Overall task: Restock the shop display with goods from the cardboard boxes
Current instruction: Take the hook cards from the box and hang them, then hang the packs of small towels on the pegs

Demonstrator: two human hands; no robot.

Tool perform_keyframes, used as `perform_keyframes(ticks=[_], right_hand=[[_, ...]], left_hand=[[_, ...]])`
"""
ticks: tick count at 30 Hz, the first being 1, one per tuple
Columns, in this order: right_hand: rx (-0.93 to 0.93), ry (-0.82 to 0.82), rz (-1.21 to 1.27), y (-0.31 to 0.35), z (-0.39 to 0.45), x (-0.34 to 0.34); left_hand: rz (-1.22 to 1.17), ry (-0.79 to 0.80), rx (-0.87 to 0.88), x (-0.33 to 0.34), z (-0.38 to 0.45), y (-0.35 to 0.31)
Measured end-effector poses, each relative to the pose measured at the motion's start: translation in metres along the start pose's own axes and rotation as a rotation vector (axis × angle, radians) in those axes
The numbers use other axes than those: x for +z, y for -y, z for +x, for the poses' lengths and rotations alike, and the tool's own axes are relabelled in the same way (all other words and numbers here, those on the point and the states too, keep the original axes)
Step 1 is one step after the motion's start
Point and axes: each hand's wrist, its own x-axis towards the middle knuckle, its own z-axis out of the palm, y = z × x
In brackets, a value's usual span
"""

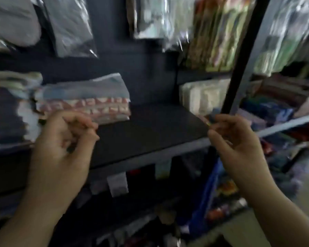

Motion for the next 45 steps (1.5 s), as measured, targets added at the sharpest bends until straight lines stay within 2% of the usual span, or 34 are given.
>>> perform_keyframes(ticks=[4, 11, 14, 22, 27, 31, 36, 41, 45], right_hand=[[0.322, -0.085, -0.063, -0.081, -0.092, -0.057], [0.749, -0.239, -0.188, -0.154, -0.231, -0.127], [0.938, -0.266, -0.221, -0.181, -0.285, -0.147], [1.489, -0.179, -0.148, -0.262, -0.403, -0.142], [1.736, -0.212, -0.052, -0.337, -0.465, -0.116], [1.833, -0.172, -0.046, -0.414, -0.5, -0.095], [1.868, -0.133, -0.1, -0.542, -0.517, -0.075], [1.818, -0.232, -0.022, -0.663, -0.531, -0.052], [1.716, -0.296, -0.111, -0.72, -0.549, -0.025]], left_hand=[[-0.194, 0.259, -0.192, 0.075, -0.096, 0.013], [-0.143, 0.681, -0.538, 0.18, -0.211, 0.053], [-0.08, 0.867, -0.613, 0.211, -0.258, 0.073], [0.144, 1.179, -0.763, 0.272, -0.364, 0.138], [0.279, 1.332, -0.821, 0.313, -0.427, 0.191], [0.374, 1.455, -0.813, 0.356, -0.469, 0.253], [0.458, 1.543, -0.673, 0.431, -0.51, 0.346], [0.513, 1.584, -0.431, 0.496, -0.551, 0.416], [0.53, 1.569, -0.391, 0.52, -0.578, 0.454]])
